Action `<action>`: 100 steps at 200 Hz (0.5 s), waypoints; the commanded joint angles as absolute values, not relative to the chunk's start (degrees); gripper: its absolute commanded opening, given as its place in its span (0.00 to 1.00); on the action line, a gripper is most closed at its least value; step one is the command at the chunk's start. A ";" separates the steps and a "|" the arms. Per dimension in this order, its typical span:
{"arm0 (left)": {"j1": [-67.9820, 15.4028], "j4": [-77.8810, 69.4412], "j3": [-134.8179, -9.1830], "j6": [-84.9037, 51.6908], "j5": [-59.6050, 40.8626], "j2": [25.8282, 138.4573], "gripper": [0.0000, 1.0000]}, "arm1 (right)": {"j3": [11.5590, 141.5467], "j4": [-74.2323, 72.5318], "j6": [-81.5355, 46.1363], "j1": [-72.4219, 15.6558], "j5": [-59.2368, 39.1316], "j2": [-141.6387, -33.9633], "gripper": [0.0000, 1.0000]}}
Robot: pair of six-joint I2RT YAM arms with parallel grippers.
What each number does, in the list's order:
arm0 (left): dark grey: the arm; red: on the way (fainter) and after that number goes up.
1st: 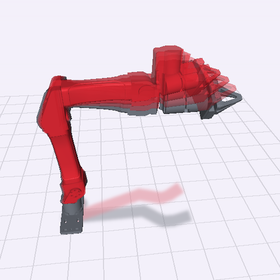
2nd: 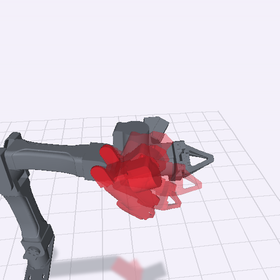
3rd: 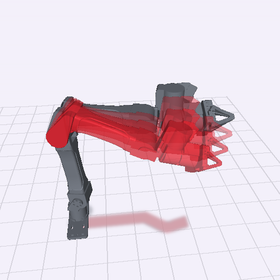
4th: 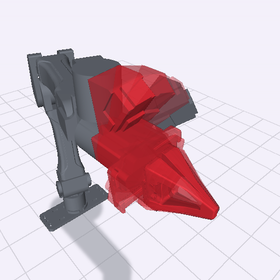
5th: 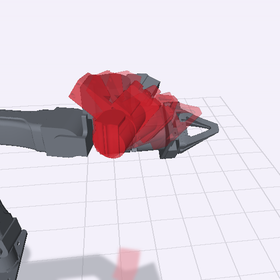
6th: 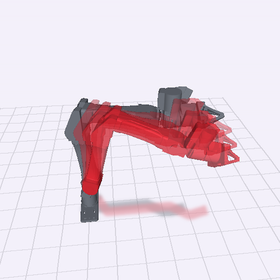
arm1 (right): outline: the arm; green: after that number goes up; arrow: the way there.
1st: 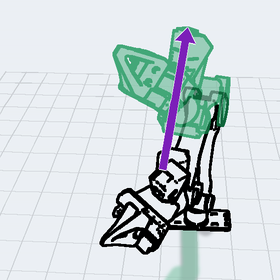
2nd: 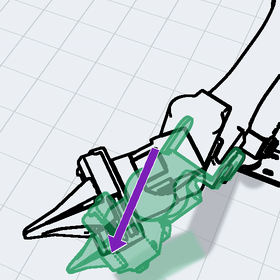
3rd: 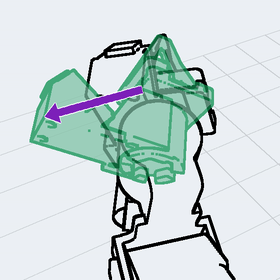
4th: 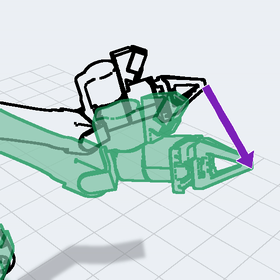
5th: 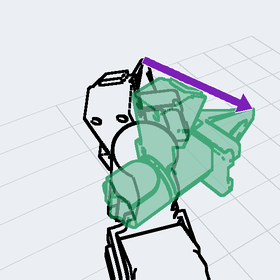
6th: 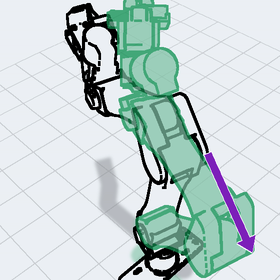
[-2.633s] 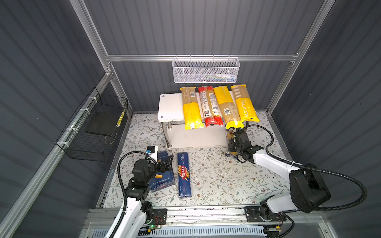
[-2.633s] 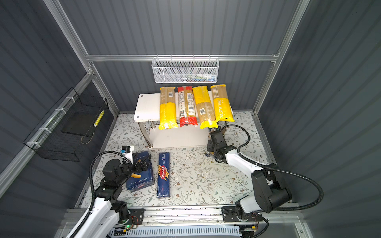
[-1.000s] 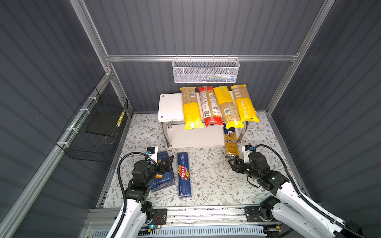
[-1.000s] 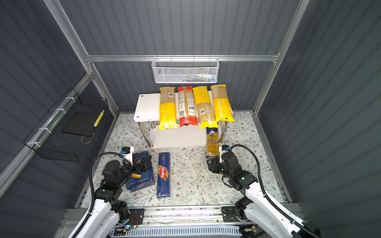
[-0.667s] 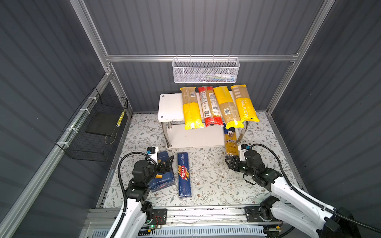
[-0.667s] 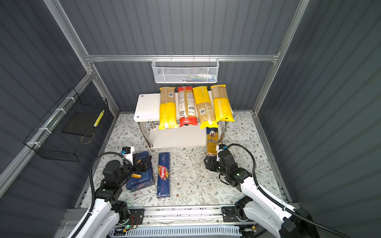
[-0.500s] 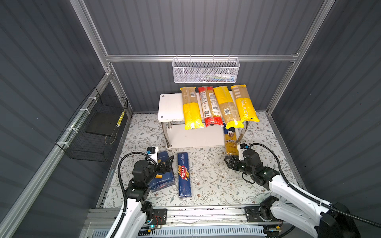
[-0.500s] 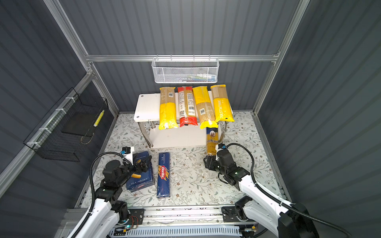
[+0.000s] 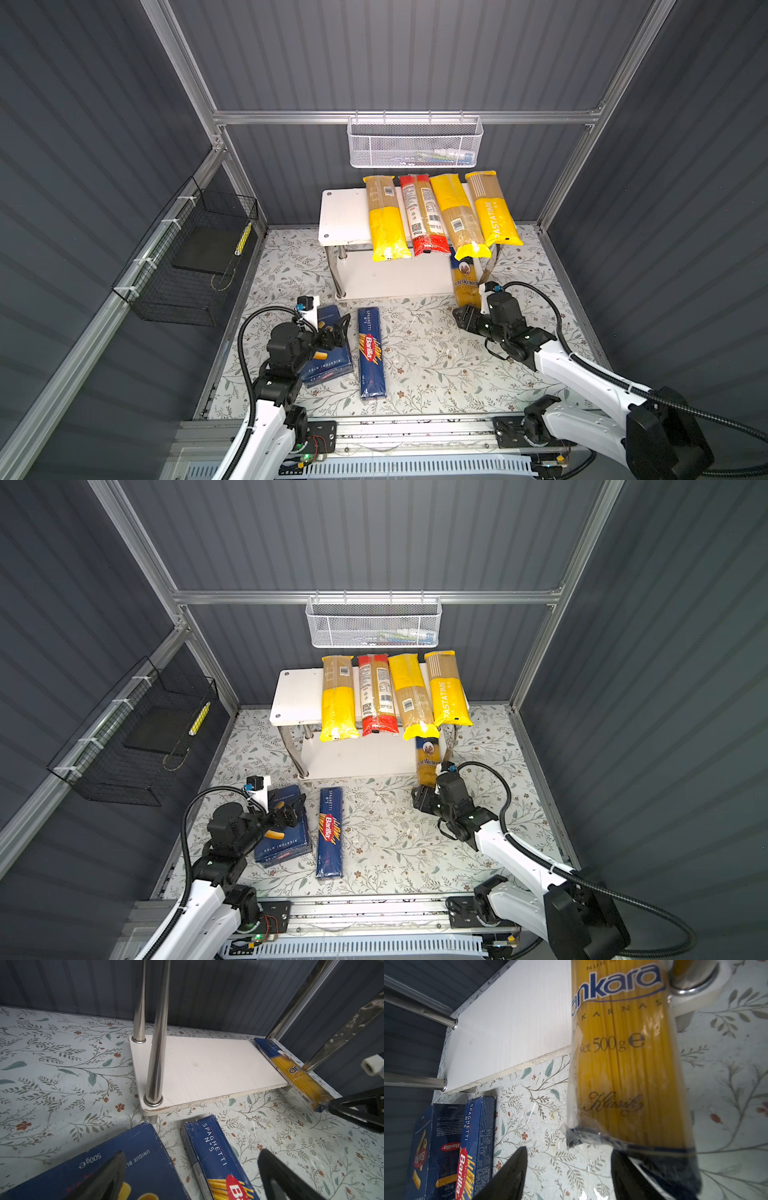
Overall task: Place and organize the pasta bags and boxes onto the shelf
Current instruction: 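Open the right gripper and release the Ankara bag on the lower tier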
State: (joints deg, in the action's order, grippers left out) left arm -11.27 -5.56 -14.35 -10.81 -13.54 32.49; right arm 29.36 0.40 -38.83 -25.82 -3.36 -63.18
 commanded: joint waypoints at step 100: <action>-11.16 -5.01 -13.66 -11.34 -11.74 30.53 1.00 | 36.00 5.10 -33.87 -23.81 -4.67 -61.61 0.68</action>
